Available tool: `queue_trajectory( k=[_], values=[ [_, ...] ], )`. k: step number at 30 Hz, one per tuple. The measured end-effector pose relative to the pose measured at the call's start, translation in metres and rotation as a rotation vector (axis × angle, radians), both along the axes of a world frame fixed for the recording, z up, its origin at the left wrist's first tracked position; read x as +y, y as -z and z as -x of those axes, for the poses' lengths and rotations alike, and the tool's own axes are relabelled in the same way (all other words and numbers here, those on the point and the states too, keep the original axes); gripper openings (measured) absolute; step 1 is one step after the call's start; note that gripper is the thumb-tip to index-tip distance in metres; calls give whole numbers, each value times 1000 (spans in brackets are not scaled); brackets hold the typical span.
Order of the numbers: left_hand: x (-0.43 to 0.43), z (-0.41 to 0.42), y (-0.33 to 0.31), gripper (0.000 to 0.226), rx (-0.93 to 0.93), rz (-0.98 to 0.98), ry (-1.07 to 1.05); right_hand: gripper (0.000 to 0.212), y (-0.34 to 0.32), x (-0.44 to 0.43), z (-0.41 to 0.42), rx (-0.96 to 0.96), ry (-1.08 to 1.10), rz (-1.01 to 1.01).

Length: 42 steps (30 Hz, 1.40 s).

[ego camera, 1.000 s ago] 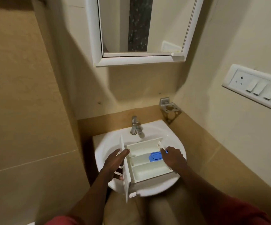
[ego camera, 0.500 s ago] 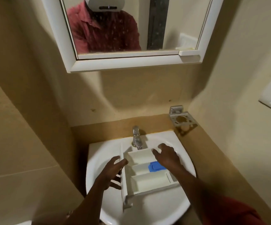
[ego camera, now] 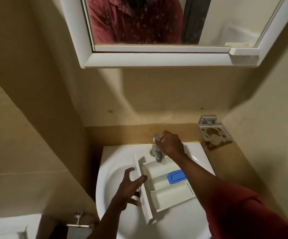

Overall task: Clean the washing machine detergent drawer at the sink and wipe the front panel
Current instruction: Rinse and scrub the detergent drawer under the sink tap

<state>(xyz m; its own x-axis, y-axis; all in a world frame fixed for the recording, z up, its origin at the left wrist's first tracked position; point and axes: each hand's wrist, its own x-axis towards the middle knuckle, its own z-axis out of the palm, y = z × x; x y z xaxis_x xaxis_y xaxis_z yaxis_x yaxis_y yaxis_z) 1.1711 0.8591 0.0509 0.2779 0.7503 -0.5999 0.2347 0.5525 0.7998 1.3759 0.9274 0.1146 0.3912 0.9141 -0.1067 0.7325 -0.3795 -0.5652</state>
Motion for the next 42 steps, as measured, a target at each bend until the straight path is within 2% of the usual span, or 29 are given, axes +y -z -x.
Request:
queue_trajectory(
  k=[3,6,10,12,15,18,20,24,26,29,33,36,38,42],
  values=[
    [5,-3,-1,70,-10,38,9,31,0,3,-5,-52,-25,-11],
    [12,-3,-1,68,-30,73,19,20,1,7,-4,-194,-139,-17],
    [15,-1,1,65,-46,95,44,16,5,9,-27,-348,-247,-37],
    [15,1,2,66,-49,105,62,17,11,8,-41,-308,-127,-17],
    [14,4,5,67,-46,114,98,18,27,-6,-49,-141,90,-58],
    [12,4,11,68,-36,113,114,23,55,-37,-37,2,103,-84],
    [12,2,15,69,-33,120,121,24,75,-51,-29,40,21,74],
    [12,0,17,64,-41,123,130,17,95,-43,-24,-51,-141,416],
    [11,0,19,57,-56,127,120,17,95,-36,-20,-116,-176,459],
    [10,1,21,52,-72,130,116,34,97,-33,3,-258,-161,413],
    [10,2,23,49,-53,111,115,29,105,-34,56,-147,-320,463],
    [11,5,23,50,-50,113,103,29,102,-29,53,-56,-370,472],
    [10,8,23,51,-59,117,101,32,96,-27,29,-41,-333,507],
    [6,6,18,55,-56,115,124,34,87,-22,-14,-91,-40,493]
  ],
)
